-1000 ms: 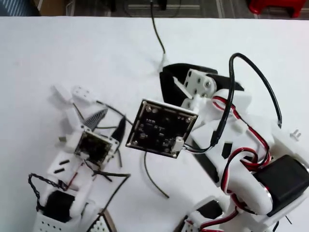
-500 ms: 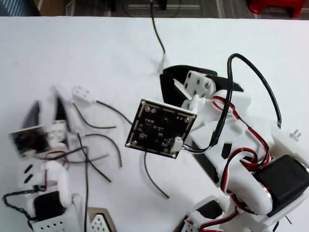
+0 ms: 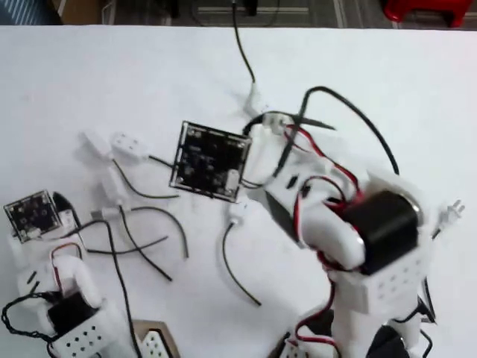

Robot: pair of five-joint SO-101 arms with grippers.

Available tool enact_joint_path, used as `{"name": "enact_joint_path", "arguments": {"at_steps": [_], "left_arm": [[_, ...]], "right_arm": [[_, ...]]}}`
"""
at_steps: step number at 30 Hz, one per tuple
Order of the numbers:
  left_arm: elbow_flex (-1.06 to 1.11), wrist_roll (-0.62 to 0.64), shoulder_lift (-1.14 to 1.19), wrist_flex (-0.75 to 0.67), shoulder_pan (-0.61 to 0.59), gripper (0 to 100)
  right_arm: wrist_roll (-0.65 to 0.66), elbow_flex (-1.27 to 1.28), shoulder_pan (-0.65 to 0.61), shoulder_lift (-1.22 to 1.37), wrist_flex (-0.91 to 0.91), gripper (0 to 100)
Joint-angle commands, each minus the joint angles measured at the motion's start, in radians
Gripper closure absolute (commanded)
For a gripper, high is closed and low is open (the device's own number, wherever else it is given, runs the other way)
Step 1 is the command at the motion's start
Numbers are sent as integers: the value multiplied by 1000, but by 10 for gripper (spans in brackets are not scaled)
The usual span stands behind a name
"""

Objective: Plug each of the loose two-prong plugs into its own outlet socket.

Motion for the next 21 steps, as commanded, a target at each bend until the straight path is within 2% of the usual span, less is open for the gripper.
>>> {"name": "enact_joint_path", "arguments": {"at_steps": [1, 4, 11, 14, 18, 21], "left_arm": [[-92, 21, -4, 138, -18, 819], [-178, 63, -4, 235, -16, 819], [-331, 72, -1, 385, -16, 819], [-362, 123, -1, 410, -38, 821], [-407, 163, -1, 405, -147, 823], [-465, 167, -1, 419, -157, 823]], "right_arm": [[9, 54, 5, -10, 2, 978], [9, 81, 5, -10, 4, 978], [5, 158, 10, -12, 7, 978], [5, 206, 12, -12, 7, 978], [5, 250, 12, -27, 7, 978], [8, 278, 12, -71, 5, 978]]}}
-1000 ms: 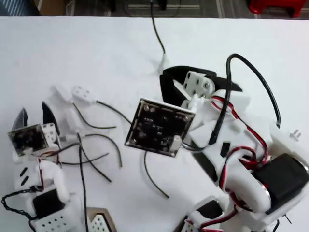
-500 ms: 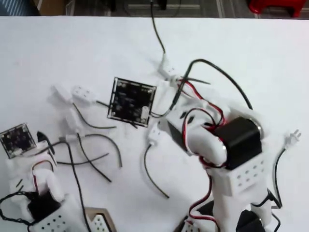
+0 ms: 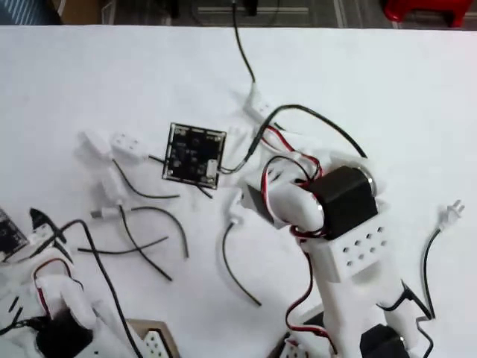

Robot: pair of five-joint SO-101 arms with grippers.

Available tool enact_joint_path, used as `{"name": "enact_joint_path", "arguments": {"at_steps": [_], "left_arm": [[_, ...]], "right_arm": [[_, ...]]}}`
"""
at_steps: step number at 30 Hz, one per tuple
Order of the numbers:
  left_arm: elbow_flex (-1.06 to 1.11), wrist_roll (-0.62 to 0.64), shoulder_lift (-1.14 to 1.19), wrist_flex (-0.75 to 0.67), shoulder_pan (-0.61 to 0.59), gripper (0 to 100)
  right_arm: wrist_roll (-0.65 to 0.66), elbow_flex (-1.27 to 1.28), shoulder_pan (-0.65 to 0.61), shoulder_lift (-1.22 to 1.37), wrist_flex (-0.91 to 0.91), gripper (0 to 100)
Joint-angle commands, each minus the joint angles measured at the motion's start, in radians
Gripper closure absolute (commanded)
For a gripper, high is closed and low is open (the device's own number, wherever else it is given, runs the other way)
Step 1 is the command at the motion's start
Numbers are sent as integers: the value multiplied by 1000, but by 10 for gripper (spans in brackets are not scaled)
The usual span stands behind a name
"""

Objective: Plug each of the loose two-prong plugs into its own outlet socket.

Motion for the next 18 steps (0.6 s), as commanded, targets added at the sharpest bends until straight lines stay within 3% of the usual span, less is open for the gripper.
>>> {"name": "enact_joint_path", "arguments": {"at_steps": [1, 7, 11, 18], "left_arm": [[-106, 15, 12, 21, -22, 823], [-284, 66, 104, 66, 19, 823], [-413, 95, 421, 31, 38, 823], [-612, 167, 977, 97, 73, 819]], "right_arm": [[8, 21, 12, -82, 5, 978], [9, 44, 12, -151, 4, 978], [9, 91, 12, -160, 4, 977], [9, 115, 7, -160, 2, 977]]}}
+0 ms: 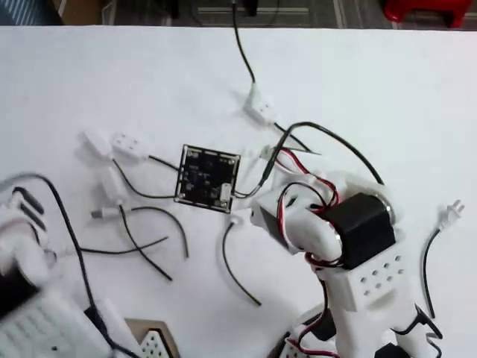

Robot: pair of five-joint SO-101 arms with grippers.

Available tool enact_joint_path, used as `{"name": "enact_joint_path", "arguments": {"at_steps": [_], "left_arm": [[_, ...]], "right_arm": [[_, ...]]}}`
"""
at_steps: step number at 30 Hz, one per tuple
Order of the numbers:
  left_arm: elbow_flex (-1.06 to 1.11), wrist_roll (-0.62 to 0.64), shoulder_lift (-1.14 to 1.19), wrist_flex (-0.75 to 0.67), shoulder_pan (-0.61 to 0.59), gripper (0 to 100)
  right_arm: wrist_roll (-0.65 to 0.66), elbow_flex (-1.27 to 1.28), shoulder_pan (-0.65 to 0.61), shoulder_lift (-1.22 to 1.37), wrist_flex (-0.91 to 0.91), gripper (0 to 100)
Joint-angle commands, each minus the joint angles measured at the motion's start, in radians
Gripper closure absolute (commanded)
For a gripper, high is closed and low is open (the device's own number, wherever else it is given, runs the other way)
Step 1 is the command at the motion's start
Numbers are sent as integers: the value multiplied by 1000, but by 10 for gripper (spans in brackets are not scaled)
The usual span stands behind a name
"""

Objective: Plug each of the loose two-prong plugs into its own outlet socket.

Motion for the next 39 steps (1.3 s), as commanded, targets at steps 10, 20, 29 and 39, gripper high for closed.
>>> {"name": "enact_joint_path", "arguments": {"at_steps": [10, 20, 29, 39], "left_arm": [[-80, 488, 730, 5, 79, 819], [-287, 494, 1116, 5, 15, 823], [-453, 489, 1415, 18, 13, 823], [-505, 488, 1323, 170, 8, 821]], "right_arm": [[6, 12, 4, -12, 2, 977], [9, 161, 4, -19, 1, 977], [9, 166, 4, -19, 1, 977], [9, 164, 4, -19, 1, 977]]}}
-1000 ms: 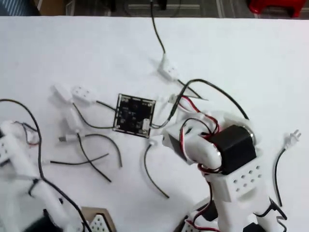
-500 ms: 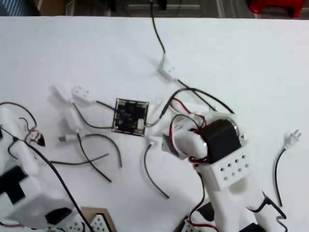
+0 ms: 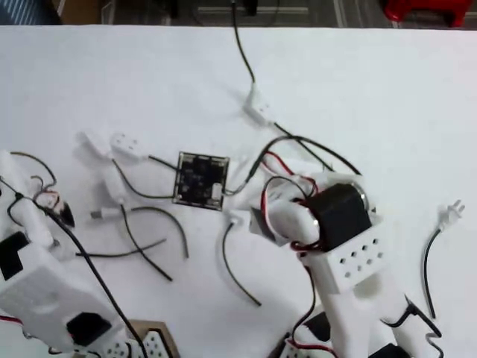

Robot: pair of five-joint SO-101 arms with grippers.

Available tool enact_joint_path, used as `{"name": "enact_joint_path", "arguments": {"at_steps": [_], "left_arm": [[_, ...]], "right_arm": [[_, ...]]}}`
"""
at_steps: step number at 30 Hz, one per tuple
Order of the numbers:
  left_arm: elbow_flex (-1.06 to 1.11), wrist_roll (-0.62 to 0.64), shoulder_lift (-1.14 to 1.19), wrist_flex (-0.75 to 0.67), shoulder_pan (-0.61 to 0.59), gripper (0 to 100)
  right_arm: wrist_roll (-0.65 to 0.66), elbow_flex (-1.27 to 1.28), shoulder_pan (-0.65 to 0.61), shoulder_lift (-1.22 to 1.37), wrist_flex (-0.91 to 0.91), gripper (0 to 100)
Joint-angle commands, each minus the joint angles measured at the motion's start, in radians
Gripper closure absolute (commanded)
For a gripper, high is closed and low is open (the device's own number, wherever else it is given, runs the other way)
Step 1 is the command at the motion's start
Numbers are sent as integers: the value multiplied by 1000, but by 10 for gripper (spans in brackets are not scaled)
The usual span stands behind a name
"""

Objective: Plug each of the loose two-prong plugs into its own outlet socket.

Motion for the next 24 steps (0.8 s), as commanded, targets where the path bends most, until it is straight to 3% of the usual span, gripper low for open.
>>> {"name": "enact_joint_path", "arguments": {"at_steps": [1, 6, 12, 19, 24], "left_arm": [[-9, 3, -96, 29, -12, 820], [-8, 5, -268, 32, -12, 820], [12, 5, -420, 152, -12, 820], [249, 6, -424, -78, -36, 820], [292, -2, -427, -110, -110, 820]], "right_arm": [[9, -6, 4, -21, 1, 977], [9, -6, 4, -21, 1, 977], [9, -6, 4, -21, 1, 977], [9, -5, 4, -21, 1, 977], [9, -5, 4, -21, 1, 978]]}}
